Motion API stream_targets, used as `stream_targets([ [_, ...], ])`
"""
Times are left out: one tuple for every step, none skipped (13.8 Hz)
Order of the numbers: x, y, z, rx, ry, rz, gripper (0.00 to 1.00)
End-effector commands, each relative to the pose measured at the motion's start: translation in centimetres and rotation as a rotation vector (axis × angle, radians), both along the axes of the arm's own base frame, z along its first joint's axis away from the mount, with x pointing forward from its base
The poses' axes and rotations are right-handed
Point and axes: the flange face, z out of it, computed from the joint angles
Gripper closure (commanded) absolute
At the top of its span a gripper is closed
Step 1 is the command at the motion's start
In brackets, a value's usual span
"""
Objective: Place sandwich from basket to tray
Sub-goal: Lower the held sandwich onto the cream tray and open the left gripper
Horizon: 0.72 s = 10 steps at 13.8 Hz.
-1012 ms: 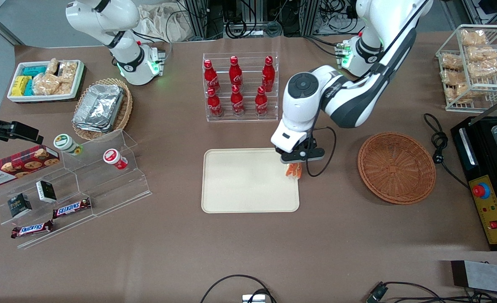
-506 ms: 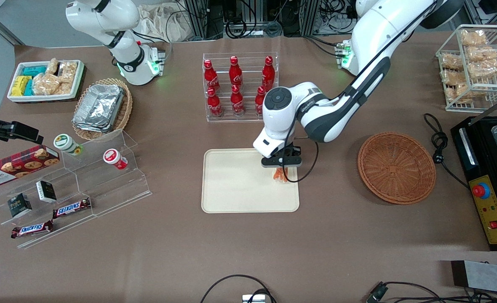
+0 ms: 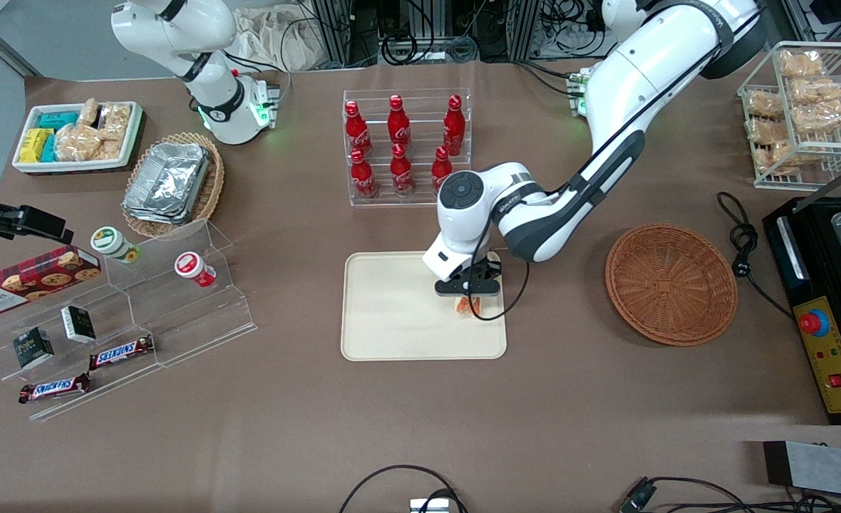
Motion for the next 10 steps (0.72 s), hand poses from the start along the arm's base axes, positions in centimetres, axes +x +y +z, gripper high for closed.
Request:
stream_targets([
  [0.7,-1.9,0.4,-0.020,-0.024,0.006,0.89],
  [0.9,-2.3,0.4,-0.027,-0.026,0.012,0.89],
  [1.1,-2.2,0.0,-0.028,-0.025,0.032,0.89],
  [1.2,-2.1,-0.3,-0.026,-0.024,0.039,0.89],
  [1.1,-2.1,-0.4,-0.021,-0.029,0.034,0.89],
  [1.1,-2.1,-0.5,-0.019,-0.030,0.032,0.89],
  [1.1,-2.1,-0.7,-0.020,-0.025,0.036,0.89],
  [1.1,-2.1,-0.8,-0.020,-0.027,0.045,0.89],
  [0.9,-2.3,-1.0,-0.021,-0.025,0.053,0.89],
  [0.9,-2.3,-1.2,-0.020,-0.023,0.055,0.86],
])
